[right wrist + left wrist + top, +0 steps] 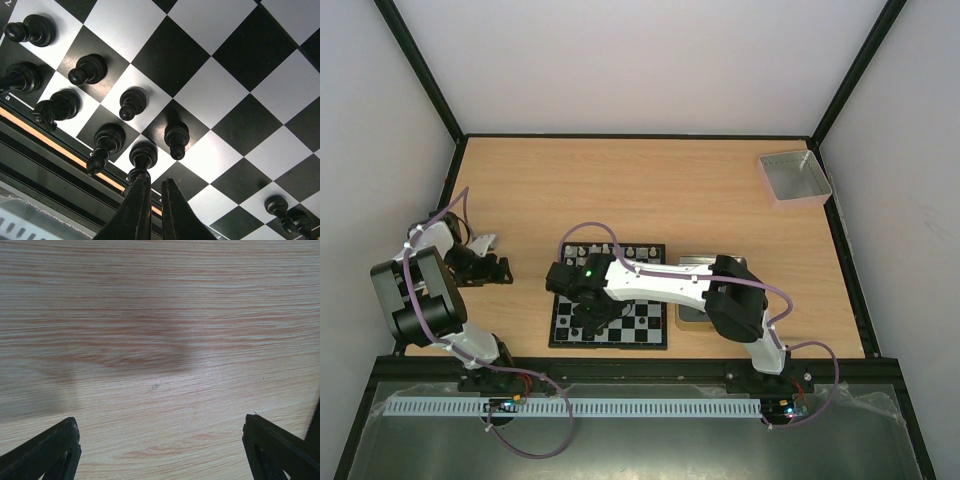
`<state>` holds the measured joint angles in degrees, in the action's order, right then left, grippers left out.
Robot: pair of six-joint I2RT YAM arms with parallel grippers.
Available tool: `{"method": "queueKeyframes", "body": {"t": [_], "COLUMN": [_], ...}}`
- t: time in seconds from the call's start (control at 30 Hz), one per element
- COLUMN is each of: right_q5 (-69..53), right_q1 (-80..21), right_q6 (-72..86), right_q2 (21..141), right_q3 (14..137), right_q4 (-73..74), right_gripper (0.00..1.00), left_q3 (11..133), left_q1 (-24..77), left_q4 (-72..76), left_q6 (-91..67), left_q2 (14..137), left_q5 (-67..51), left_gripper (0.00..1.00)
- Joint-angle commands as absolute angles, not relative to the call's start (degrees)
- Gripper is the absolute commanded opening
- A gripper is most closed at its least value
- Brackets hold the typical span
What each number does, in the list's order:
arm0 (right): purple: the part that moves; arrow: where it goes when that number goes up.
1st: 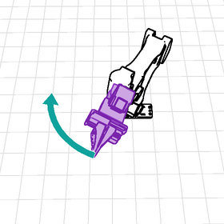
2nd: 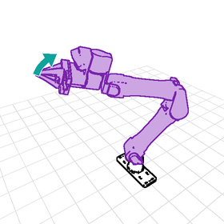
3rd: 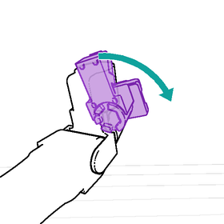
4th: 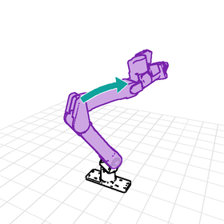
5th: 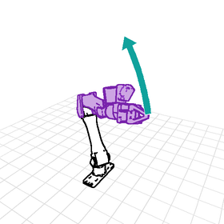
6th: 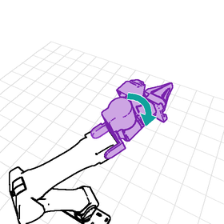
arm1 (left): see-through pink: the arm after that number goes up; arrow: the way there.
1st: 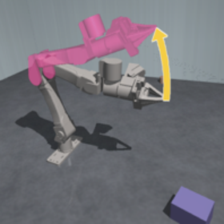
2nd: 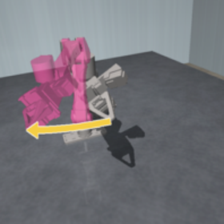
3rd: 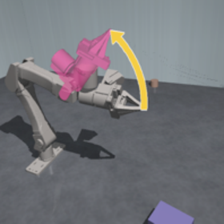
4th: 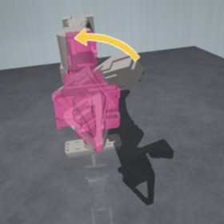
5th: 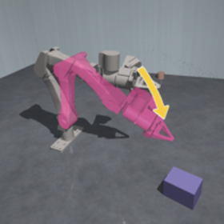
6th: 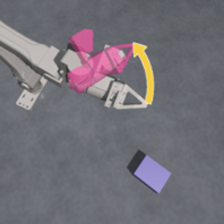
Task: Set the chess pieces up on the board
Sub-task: Place the chess piece on the chessboard.
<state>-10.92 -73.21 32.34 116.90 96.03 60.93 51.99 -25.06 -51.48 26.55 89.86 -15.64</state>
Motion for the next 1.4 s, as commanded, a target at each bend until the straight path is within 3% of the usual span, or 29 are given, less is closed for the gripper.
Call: {"method": "queueKeyframes", "body": {"t": [0.0,1.37], "right_q5": [-9.6,-12.7], "right_q1": [-73.7,-73.9], "right_q6": [32.2,30.4], "right_q2": [116.8,119.5], "right_q3": [96.6,97.5], "right_q4": [61.0,61.4], "right_gripper": [0.06,0.06], "left_q3": [51.4,51.5], "left_q1": [-25.3,-25.2], "left_q4": [-52.4,-52.5], "left_q6": [26.8,26.9], "left_q2": [89.6,90.0], "left_q5": [-16.2,-16.3], "left_gripper": [0.89,0.89]}}
